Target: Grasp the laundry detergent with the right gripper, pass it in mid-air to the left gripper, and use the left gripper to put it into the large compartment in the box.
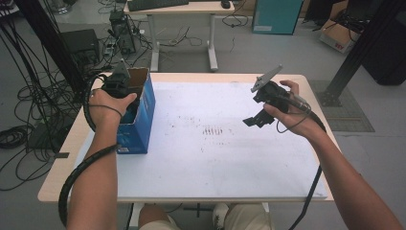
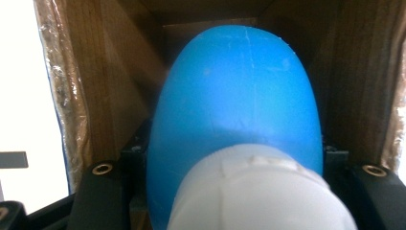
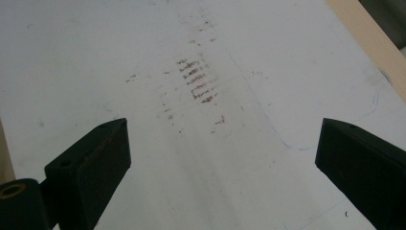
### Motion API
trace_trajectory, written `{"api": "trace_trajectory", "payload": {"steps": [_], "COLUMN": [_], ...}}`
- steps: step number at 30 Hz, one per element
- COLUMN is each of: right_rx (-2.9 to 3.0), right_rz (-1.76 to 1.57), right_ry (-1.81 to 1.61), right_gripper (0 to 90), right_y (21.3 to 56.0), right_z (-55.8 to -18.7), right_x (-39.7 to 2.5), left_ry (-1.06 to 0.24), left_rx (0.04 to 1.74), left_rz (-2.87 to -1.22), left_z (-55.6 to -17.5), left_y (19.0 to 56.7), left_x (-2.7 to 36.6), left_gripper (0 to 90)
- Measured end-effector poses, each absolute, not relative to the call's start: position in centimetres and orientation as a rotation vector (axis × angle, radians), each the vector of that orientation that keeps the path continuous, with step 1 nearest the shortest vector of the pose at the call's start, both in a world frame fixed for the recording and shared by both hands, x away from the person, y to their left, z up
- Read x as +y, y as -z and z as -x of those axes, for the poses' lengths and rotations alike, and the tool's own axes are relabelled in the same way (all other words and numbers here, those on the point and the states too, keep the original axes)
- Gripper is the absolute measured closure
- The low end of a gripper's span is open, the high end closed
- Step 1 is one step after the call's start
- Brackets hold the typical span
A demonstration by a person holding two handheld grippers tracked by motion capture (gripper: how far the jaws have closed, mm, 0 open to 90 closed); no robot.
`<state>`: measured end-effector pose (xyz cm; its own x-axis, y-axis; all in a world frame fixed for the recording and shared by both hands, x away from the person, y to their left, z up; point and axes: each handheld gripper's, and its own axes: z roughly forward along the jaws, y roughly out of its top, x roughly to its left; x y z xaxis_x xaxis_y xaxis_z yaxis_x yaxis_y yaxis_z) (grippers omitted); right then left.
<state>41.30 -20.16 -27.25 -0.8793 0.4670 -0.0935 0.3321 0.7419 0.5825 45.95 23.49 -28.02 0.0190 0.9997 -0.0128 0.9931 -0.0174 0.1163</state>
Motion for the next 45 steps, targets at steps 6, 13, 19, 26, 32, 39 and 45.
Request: {"api": "trace_trajectory", "payload": {"steps": [6,13,19,26,32,39,45], "right_rx": [2.704,2.701,2.707,2.703,2.701,2.701,2.7], "right_rz": [-0.644,-0.65,-0.639,-0.646,-0.641,-0.646,-0.641], "right_ry": [-0.843,-0.841,-0.834,-0.835,-0.838,-0.832,-0.832], "right_gripper": [4.9,5.0,4.9,4.9,5.0,5.0,5.0], "right_y": [27.2,27.23,27.24,27.29,27.33,27.3,27.23], "right_z": [-41.29,-41.21,-41.22,-41.19,-41.19,-41.14,-41.21], "right_x": [-20.29,-20.22,-20.15,-20.2,-20.09,-20.13,-20.32], "left_ry": [-0.112,-0.114,-0.113,-0.111,-0.114,-0.118,-0.12], "left_rx": [2.134,2.13,2.129,2.127,2.126,2.128,2.129], "left_rz": [-2.173,-2.18,-2.18,-2.182,-2.178,-2.178,-2.183], "left_z": [-45.93,-45.9,-45.89,-45.91,-45.87,-45.88,-45.91], "left_y": [28.02,28.03,28.03,28.03,28.05,28.06,28.06], "left_x": [23.49,23.44,23.45,23.46,23.51,23.41,23.33], "left_gripper": [36.9,37.0,37.0,37.0,37.0,37.0,37.0]}}
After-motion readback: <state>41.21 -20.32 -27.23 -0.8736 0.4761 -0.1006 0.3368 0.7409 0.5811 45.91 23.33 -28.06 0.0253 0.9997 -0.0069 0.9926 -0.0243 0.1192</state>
